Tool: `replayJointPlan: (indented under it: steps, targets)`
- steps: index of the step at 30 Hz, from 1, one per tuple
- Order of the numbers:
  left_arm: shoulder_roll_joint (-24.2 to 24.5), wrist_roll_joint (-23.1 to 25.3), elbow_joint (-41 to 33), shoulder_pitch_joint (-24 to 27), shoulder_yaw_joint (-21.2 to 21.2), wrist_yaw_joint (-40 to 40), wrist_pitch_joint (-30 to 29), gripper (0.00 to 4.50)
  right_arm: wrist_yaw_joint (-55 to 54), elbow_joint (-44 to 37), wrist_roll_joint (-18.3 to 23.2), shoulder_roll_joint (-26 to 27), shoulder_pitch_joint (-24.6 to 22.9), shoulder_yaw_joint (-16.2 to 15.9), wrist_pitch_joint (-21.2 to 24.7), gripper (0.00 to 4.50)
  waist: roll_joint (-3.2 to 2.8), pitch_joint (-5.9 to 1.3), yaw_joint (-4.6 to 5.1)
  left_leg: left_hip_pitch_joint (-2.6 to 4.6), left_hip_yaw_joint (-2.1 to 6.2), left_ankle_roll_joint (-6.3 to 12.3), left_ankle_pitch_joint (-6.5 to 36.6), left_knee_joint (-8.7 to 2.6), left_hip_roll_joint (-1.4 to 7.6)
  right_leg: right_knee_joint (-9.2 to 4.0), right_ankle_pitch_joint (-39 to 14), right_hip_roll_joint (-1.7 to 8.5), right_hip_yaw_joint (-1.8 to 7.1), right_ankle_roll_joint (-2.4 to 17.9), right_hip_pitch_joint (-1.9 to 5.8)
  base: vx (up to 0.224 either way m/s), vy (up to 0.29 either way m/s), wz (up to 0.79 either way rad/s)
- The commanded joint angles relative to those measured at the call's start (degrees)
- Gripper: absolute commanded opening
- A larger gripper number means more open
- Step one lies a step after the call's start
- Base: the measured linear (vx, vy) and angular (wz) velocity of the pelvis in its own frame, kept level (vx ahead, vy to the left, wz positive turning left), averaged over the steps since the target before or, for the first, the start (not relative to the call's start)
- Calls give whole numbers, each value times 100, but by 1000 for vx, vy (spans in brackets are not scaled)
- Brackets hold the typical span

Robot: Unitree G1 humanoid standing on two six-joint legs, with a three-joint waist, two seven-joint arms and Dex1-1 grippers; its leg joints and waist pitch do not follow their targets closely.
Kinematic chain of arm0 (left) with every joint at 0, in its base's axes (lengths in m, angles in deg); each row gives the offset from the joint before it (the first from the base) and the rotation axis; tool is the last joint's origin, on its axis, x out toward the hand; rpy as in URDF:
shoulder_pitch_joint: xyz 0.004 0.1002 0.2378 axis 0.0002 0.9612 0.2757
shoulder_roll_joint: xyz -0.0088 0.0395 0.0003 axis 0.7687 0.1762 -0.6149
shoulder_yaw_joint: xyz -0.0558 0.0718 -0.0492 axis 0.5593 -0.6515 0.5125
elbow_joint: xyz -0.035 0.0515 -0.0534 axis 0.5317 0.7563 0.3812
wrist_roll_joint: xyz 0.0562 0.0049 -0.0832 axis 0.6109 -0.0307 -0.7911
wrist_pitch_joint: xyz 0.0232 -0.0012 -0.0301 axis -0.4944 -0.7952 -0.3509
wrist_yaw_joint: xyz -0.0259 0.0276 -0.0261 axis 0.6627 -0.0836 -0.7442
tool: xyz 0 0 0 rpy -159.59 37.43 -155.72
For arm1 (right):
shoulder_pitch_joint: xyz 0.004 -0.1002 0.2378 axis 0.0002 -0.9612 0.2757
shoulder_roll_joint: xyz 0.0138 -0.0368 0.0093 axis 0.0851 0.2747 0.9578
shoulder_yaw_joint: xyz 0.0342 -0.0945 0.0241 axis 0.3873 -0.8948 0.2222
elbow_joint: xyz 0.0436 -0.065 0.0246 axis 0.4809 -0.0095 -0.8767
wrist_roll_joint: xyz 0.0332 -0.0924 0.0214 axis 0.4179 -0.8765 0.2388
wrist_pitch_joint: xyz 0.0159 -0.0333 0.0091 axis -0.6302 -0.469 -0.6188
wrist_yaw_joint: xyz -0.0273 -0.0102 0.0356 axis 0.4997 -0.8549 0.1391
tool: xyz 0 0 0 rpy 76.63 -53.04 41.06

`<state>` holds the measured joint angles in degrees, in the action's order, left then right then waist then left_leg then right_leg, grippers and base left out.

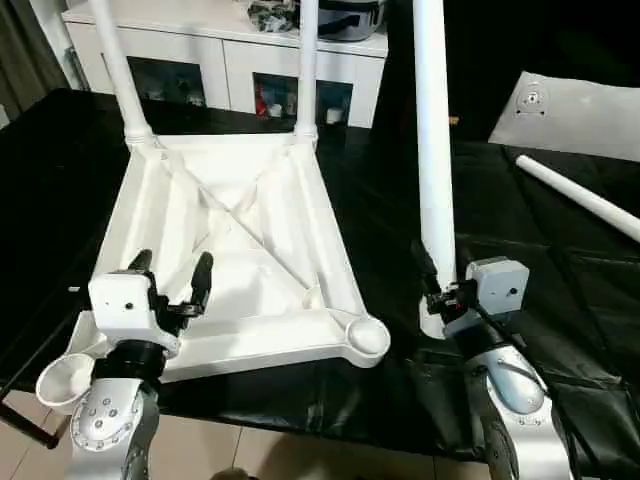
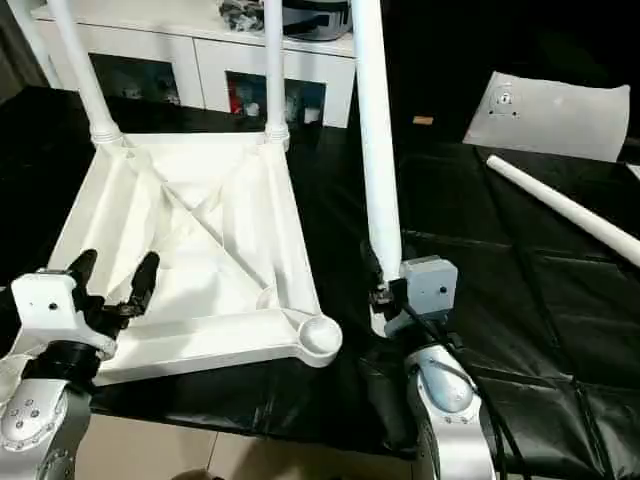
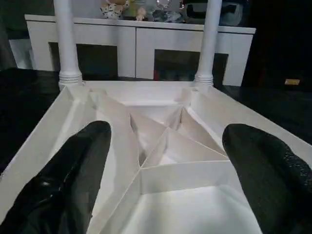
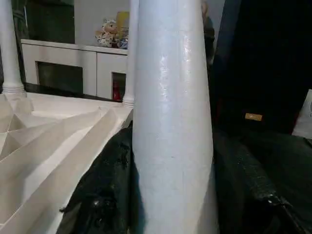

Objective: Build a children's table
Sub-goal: Pick table leg

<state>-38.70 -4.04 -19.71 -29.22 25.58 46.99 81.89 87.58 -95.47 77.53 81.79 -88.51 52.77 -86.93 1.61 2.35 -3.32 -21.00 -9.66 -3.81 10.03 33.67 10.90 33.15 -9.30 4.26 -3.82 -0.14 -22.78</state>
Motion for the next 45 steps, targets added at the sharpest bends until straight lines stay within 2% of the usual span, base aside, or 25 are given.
replayJointPlan:
  steps: [1, 45]
  targets:
    - [2, 0, 29, -43, -11, 1, 53, 409, -14, 5, 46, -26, 51, 5, 36, 185, -53, -248, 1, 82, 100, 11, 2641, -476, 176, -486, -2590, 268, 210, 195, 122, 0, 0, 0]
    - [2, 0, 29, -43, -11, 1, 53, 409, -14, 5, 46, -26, 51, 5, 36, 185, -54, -248, -1, 84, 99, 15, 2629, -474, 176, -486, -2576, 270, 212, 199, 123, 0, 0, 0]
